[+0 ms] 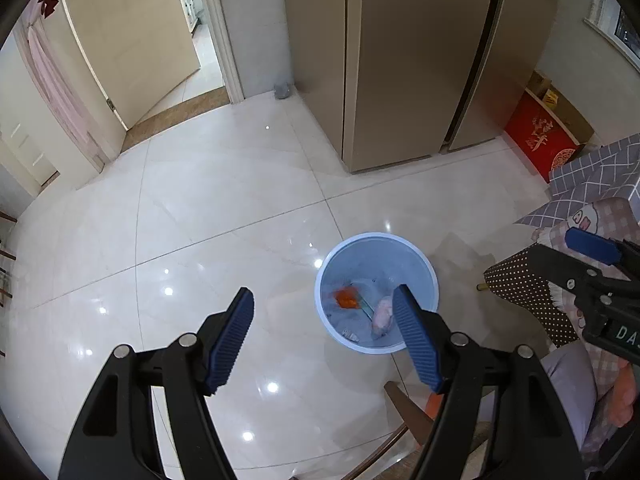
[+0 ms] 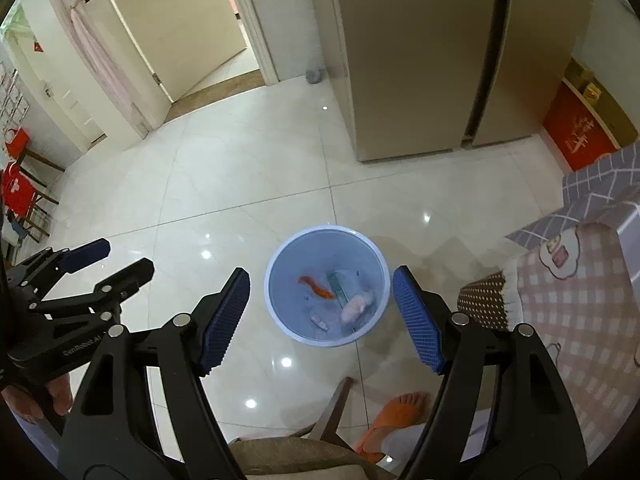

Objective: Collect trash
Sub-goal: 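Open both tools to drop the bag and packet into the bin, then swing both tools back toward the table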

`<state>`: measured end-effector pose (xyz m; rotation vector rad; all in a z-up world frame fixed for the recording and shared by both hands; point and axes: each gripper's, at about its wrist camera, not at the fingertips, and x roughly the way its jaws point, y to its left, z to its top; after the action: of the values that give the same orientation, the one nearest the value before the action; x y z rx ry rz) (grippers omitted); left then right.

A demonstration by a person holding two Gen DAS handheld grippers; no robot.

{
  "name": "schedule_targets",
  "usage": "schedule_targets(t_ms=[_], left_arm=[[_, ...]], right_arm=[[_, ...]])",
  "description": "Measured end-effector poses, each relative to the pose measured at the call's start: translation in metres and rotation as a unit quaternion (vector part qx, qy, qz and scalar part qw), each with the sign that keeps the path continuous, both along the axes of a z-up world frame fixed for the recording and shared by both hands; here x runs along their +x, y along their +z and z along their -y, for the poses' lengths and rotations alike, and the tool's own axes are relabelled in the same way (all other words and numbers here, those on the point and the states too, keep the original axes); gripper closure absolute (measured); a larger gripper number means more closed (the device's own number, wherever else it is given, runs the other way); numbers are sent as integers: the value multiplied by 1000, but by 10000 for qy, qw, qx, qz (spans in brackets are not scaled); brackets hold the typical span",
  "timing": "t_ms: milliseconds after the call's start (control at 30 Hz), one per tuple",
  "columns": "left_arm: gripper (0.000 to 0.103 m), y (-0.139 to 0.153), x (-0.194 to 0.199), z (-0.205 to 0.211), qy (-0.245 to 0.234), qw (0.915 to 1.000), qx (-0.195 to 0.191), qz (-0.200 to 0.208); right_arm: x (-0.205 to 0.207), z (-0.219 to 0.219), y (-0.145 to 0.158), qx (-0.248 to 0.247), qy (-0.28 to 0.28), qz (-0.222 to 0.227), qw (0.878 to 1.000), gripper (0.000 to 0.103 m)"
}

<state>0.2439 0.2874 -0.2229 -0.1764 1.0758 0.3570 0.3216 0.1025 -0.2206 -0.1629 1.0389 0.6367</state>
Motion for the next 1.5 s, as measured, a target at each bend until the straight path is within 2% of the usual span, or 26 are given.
schedule_targets(t_ms=[300, 500, 633, 1000, 1267, 1500], left_arm=[[32, 16, -4, 7, -79, 9998, 31, 177], [32, 29, -9, 20, -167, 9993, 86, 320], [32, 40, -9, 35, -283, 9985, 105, 451], [32, 65, -11, 91, -793, 9936, 105, 798], [32, 88, -15, 144, -1314, 9843, 91, 1173], [32, 105, -13, 197, -1833, 9719, -55, 1476]], right_arm=[[-6, 17, 1, -59, -176, -80, 9998, 30], [-19, 33, 12, -19, -260, -1, 9997, 28], [-27, 46, 23, 80, -302, 82, 9995, 20], [-60, 99, 56, 479, -405, 358, 9974, 18], [-101, 150, 94, 670, -655, 910, 9914, 15], [-140, 222, 124, 843, -1524, 1534, 9727, 12]])
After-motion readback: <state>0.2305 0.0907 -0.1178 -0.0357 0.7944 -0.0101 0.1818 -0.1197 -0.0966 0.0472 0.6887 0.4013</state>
